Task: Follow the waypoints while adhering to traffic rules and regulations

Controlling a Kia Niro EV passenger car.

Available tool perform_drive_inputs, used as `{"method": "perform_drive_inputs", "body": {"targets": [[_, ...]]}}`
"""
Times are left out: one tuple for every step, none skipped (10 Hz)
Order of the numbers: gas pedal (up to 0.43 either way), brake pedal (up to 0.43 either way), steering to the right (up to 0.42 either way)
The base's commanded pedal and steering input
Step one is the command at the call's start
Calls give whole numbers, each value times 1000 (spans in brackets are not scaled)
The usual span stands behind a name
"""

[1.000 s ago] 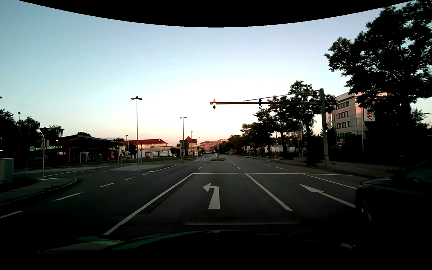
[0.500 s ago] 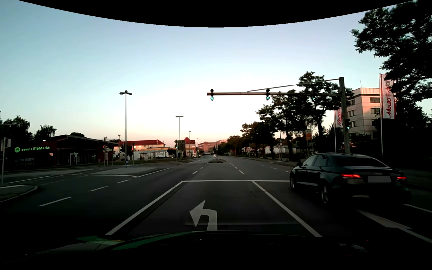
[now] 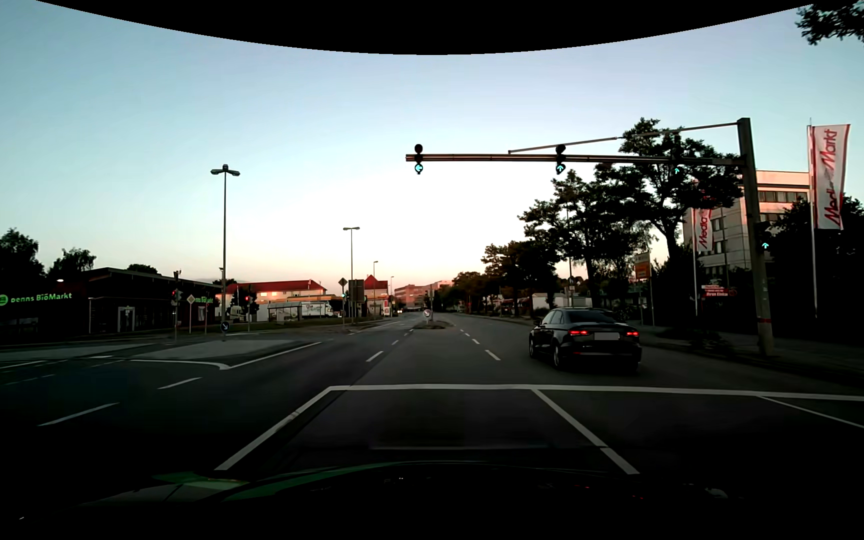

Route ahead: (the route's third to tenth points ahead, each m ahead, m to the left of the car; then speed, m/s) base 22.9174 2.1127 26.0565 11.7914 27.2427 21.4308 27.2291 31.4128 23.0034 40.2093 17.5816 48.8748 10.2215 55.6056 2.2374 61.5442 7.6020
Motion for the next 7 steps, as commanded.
{"method": "perform_drive_inputs", "body": {"targets": [[150,0,4],[150,0,3],[150,0,4],[150,0,4],[138,0,4],[118,0,3],[98,0,3]]}}
